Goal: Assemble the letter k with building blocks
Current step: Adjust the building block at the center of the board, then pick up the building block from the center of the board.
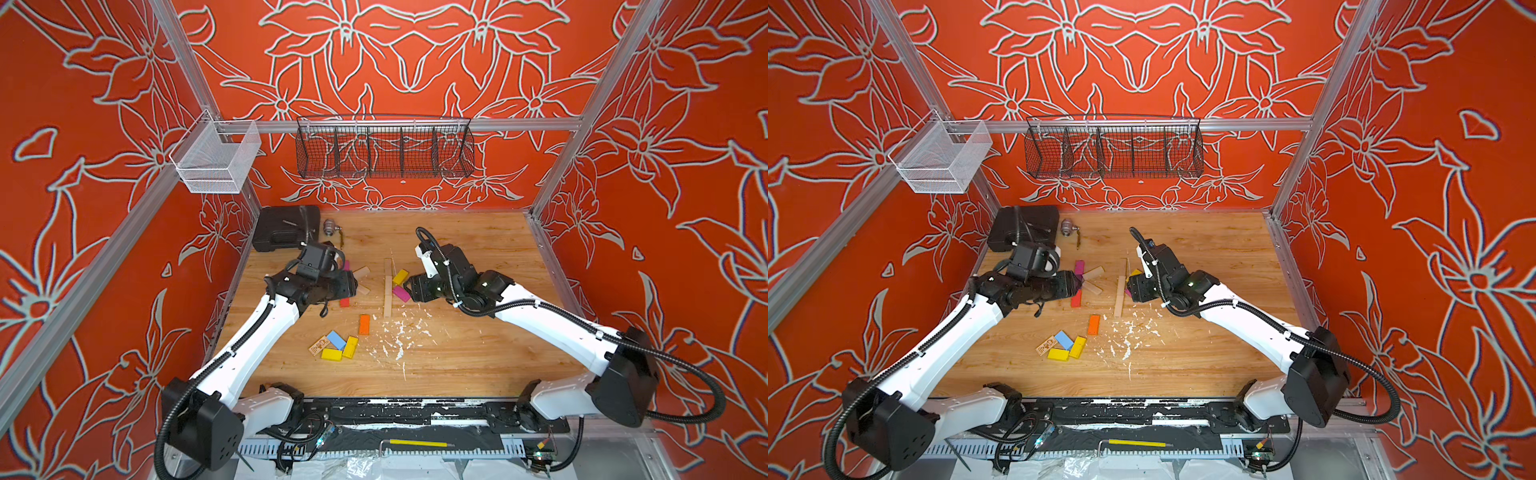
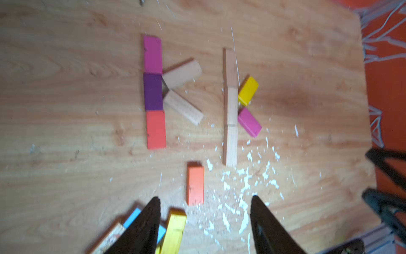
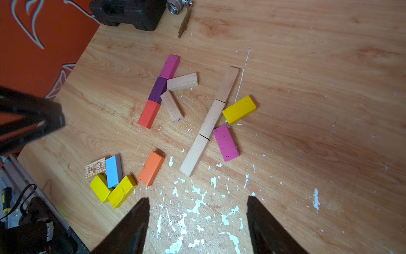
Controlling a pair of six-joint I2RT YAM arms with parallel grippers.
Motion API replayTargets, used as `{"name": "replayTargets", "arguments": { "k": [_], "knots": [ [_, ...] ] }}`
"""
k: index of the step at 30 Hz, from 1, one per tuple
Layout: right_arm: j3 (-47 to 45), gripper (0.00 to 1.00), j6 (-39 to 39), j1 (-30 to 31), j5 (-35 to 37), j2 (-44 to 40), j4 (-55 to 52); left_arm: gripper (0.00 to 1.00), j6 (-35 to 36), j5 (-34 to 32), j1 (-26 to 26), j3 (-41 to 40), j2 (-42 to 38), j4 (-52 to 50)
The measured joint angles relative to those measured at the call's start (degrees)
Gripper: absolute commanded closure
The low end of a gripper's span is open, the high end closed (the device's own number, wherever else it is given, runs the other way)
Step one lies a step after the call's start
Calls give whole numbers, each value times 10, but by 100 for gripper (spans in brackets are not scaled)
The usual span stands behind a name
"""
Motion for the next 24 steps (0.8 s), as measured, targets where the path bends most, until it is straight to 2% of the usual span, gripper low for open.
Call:
{"name": "replayTargets", "arguments": {
  "k": [3, 8, 19, 24],
  "knots": [
    [-7, 28, 10, 0, 23, -9, -1, 44, -30, -27, -48, 3, 19, -43],
    [-25, 28, 22, 0, 49, -39, -6, 46, -61, -51, -90, 5, 84, -61],
    [-57, 28, 31, 0, 78, -91, -18, 46, -61, -50, -98, 15, 250, -3],
    [-64, 27, 31, 0, 87, -101, -22, 46, -54, -50, -98, 16, 283, 17]
  ]
}}
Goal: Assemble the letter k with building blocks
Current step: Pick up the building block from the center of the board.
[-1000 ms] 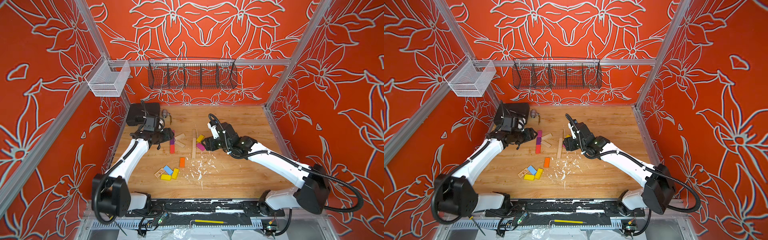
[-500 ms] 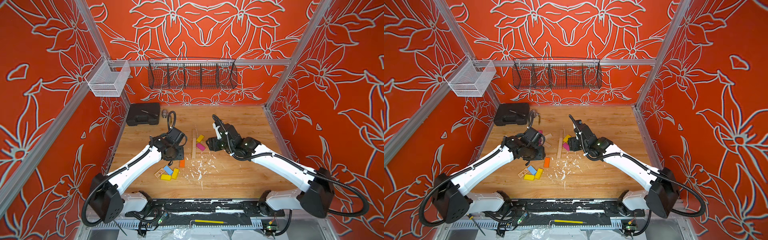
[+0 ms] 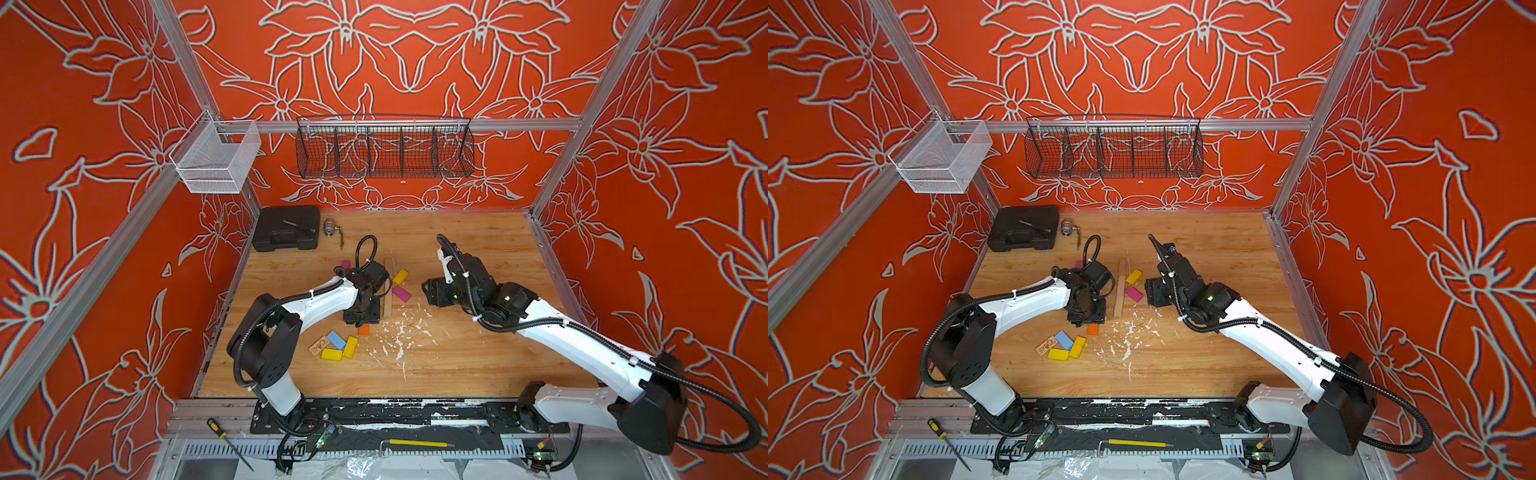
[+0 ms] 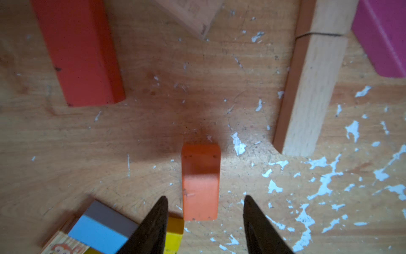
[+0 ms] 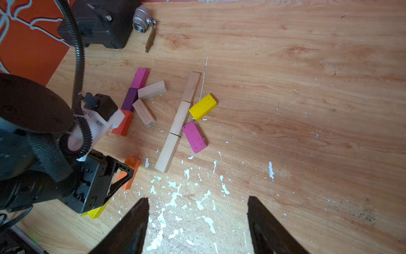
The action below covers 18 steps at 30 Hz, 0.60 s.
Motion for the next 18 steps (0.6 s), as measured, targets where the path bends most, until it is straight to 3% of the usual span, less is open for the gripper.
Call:
{"name": "replayTargets", "arguments": {
  "k": [12, 18],
  "knots": [
    [-2, 27, 3, 0, 6, 0, -4, 53, 6, -2, 0, -5, 30, 26],
    [-2, 27, 4, 0, 7, -2, -8, 63, 6, -2, 0, -12, 39, 37]
  ]
}}
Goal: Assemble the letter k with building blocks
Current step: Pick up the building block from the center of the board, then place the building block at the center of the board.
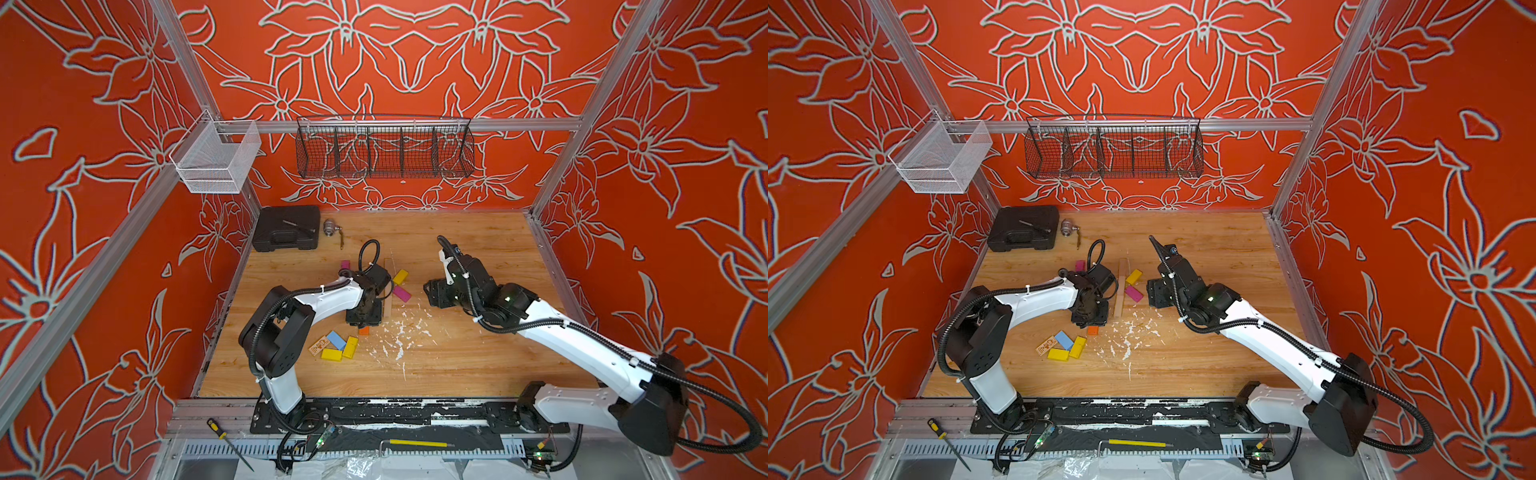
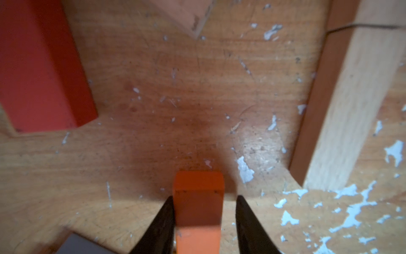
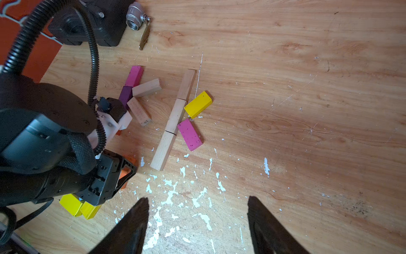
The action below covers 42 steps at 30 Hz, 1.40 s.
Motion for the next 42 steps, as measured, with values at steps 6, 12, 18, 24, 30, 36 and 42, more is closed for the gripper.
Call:
{"name": "replayTargets", "arguments": {
  "k": [6, 12, 18, 24, 30, 36, 42],
  "knots": [
    [0, 27, 3, 0, 0, -2, 0, 74, -8, 4, 0, -3, 0, 5],
    [0, 27, 3, 0, 6, -2, -2, 75, -34, 11, -2, -2, -11, -5],
    [-5, 25, 14, -4, 57, -27, -10, 76, -67, 6, -35, 87, -36, -42],
    [-54, 21, 59, -22, 134, -107, -14, 76, -81, -19, -64, 266, 26, -43],
    [-89, 20, 87, -28, 172, -171, -37, 76, -76, -32, -66, 461, 196, -62],
    [-102, 20, 100, -28, 192, -213, -51, 77, -68, -37, -67, 692, 383, -123],
    [-110, 20, 103, -28, 196, -237, -63, 76, -66, -38, -67, 822, 494, -150]
  ]
}}
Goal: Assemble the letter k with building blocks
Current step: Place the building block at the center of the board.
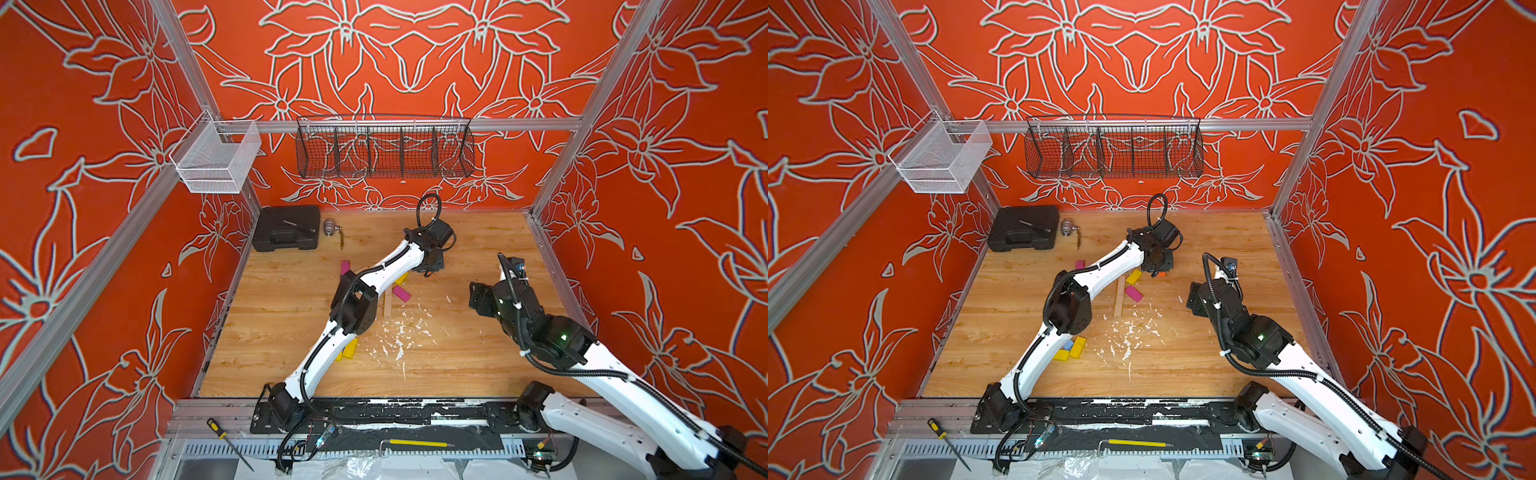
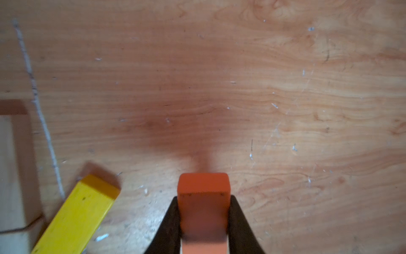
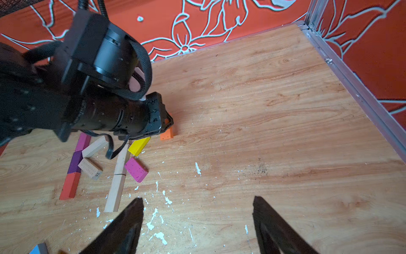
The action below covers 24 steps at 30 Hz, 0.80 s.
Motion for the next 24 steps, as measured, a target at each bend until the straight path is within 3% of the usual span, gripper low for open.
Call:
{"name": "replayTargets", "arguments": {
  "k": [7, 18, 24],
  "knots": [
    [-3, 20, 2, -1, 3, -10, -7, 76, 1, -2, 0, -9, 16, 26],
    [-11, 20, 2, -1, 5, -20, -10, 59, 11, -11, 0, 29, 50, 58],
    [-11, 20, 2, -1, 10, -31, -10, 57, 14, -12, 0, 32, 53, 63]
  ]
}}
